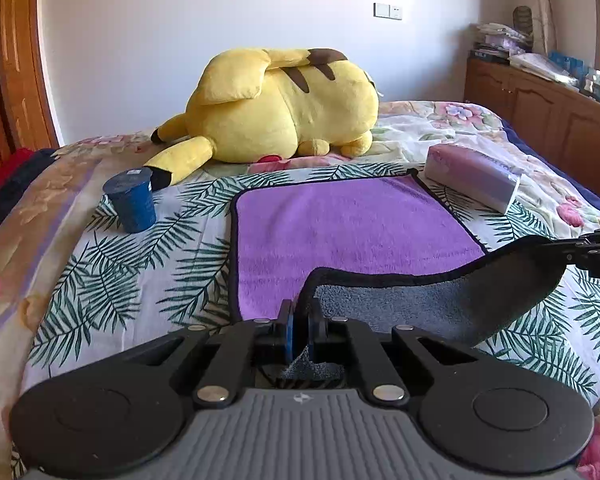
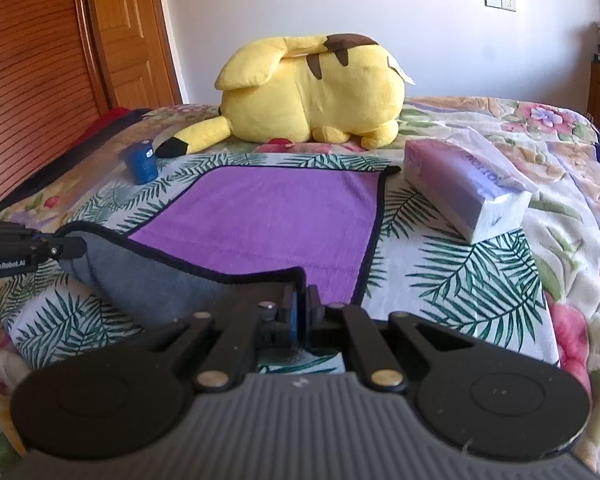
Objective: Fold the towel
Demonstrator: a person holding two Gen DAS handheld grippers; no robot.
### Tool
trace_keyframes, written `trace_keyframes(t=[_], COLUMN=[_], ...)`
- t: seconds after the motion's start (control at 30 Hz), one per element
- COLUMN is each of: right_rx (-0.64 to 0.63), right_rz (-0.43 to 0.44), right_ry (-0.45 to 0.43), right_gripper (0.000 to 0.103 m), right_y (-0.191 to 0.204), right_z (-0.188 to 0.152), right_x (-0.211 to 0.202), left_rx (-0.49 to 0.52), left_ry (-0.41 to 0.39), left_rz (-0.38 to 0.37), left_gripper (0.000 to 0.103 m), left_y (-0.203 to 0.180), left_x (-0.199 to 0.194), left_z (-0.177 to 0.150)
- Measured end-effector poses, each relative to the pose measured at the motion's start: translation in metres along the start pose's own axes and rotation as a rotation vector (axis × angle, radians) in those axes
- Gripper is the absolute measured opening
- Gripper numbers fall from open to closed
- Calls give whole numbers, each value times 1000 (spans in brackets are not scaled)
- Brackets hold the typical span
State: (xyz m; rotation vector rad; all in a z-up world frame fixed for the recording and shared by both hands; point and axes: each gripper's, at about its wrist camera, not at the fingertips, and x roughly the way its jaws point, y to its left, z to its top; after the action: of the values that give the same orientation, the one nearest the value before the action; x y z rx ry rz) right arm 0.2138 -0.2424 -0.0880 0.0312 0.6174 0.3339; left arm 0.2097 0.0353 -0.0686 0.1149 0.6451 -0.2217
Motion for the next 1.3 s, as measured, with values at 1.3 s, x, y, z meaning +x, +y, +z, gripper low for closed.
trace_keyframes(t=[1.3], right_rx=[-144], right_rz=[38], right_ry=[-77], right_gripper=[4], right_y=[-24], right_z=[45], right_x=[52], left_rx=[38], left_ry=[-92], left_rz=[8], left_gripper=[6], left_y=[21], left_x=[66], left_z=[51])
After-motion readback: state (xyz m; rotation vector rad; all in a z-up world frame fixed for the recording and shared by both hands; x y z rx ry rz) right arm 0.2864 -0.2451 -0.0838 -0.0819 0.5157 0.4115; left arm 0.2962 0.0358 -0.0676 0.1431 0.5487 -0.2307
